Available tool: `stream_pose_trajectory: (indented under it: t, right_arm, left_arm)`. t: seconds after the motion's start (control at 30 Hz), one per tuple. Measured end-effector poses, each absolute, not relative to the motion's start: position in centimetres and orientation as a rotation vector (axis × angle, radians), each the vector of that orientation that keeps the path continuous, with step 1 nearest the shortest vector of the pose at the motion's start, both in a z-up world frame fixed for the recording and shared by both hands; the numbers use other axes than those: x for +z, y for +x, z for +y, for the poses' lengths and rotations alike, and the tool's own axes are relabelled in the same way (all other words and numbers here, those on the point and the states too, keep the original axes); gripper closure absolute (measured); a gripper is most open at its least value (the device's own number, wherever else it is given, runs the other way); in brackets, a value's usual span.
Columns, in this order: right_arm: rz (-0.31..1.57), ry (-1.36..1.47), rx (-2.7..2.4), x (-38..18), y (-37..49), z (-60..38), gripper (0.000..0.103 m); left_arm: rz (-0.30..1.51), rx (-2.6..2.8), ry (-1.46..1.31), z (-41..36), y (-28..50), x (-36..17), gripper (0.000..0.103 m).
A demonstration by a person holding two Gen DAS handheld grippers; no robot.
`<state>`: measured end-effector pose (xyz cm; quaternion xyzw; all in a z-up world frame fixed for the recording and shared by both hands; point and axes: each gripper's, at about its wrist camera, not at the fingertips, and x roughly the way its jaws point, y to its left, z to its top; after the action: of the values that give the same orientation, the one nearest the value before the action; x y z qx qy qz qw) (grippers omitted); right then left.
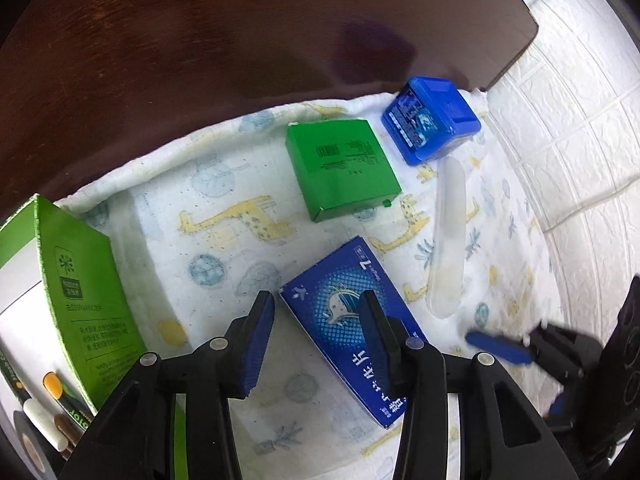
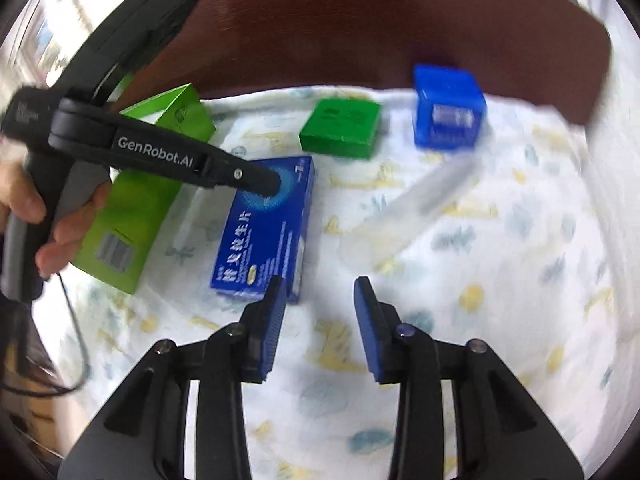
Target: Organize rigid objects
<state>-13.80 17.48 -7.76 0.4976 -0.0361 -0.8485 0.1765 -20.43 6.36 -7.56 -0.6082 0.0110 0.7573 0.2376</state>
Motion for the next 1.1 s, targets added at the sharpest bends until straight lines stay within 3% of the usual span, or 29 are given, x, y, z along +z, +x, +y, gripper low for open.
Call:
stream_pose_trajectory:
  t: [0.1,0.17,0.2,0.27,0.33,0.43,0.53,0.67,0.87,1.1]
  right_arm:
    - [-0.287,1.419,-2.332,-8.2,-12.1,17.2,0.068]
    - [-0.237,1.4,-2.365,-8.1,-10.6,15.6,0.066]
    - [-0.19,1.393,-2.403,-7.9,-10.1,14.9,0.062]
    - [-0.103,1.378,-2.453,-7.9,-8.7,12.6,0.03]
    - [-0.037,1.358,-2.484,-8.1,-8.6,11.2,0.024]
    - [0.002,1.35,-2.502,-9.0,-9.3,10.3,0.025]
    - [-0.013,1.374,-2.493,-9.8,-10.4,10.0,0.048]
    - [-0.064,1.335,-2.487,-9.0,-10.8,11.2,0.048]
    - [0.083,1.233,-2.458,-7.3,-10.9,11.5,0.048]
    - [-0.022,1.238,-2.401,-6.5,-11.8,13.0,0.048]
  left_arm:
    - [0.018,2.1,-1.664,5.9,-20.6,-7.4,0.059]
    - [-0.011,2.127,-1.636,5.7,-20.8,-6.9,0.059]
    - [-0.025,2.142,-1.62,5.6,-20.9,-6.6,0.059]
    - [-0.01,2.145,-1.611,5.8,-21.1,-6.4,0.059]
    - [0.014,2.127,-1.634,6.3,-21.3,-6.8,0.059]
    - [0.007,2.084,-1.638,7.0,-20.9,-7.4,0.059]
    - [0.039,2.088,-1.63,6.9,-20.2,-7.0,0.059]
    - [0.003,2.01,-1.638,6.6,-18.7,-6.4,0.069]
    - [0.027,2.016,-1.6,6.8,-16.5,-5.0,0.069]
    - [-0.293,1.977,-1.7,4.8,-16.4,-6.0,0.069]
